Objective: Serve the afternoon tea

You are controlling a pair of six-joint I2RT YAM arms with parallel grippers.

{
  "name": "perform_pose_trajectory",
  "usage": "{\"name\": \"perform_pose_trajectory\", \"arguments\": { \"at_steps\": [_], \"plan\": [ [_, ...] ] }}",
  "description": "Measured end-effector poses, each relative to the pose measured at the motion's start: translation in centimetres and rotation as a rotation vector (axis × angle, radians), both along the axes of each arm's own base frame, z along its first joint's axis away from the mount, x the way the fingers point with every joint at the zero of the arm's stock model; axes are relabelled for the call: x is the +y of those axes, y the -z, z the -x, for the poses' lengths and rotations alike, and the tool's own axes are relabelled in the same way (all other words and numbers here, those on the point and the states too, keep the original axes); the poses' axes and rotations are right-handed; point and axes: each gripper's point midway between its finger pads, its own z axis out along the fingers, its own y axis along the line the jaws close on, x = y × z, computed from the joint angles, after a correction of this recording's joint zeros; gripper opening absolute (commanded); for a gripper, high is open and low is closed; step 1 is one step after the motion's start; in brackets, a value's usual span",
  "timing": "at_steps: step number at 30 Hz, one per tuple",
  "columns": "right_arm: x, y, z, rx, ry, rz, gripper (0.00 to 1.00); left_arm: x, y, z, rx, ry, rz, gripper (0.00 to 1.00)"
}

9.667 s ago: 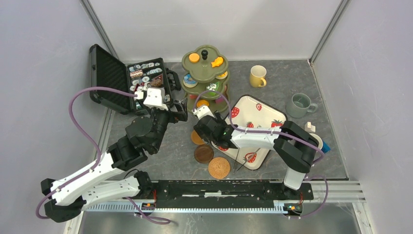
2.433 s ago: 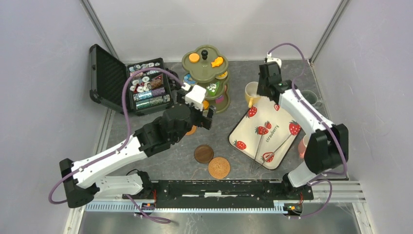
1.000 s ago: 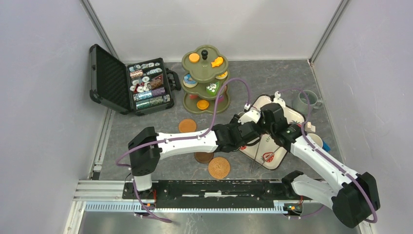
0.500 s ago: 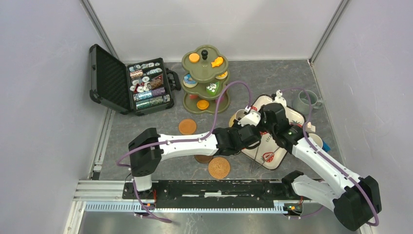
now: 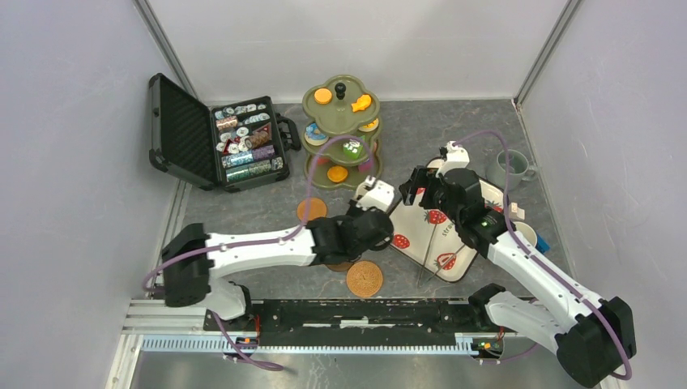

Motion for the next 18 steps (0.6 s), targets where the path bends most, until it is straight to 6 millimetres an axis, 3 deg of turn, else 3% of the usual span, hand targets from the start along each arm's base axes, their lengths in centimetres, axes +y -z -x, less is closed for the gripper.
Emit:
{"name": "perform_pose_trajectory", "arguments": {
  "at_steps": [5, 7, 14, 18],
  "plan": [
    [-0.7, -0.2, -0.4, -0.039, -0.010, 0.081, 0.90, 4.8, -2.0, -1.2, -0.028, -0.093, 0.076, 0.02],
    [-0.8, -0.3, -0.5, -0.047, -0.013, 0.094, 0.90, 7.7, -2.0, -2.2, -0.035, -0.164, 0.104, 0.02],
    [-0.7, 0.5, -0.8, -0.032, -0.022, 0.118, 0.90, 15.8, 1.3, -3.6, -0.028, -0.343, 0.127, 0.02],
    [-0.7, 0.8, -0.9, -0.026, -0.021, 0.121, 0.90, 16.9, 3.2, -3.2, -0.024, -0.352, 0.152, 0.02]
  ]
}}
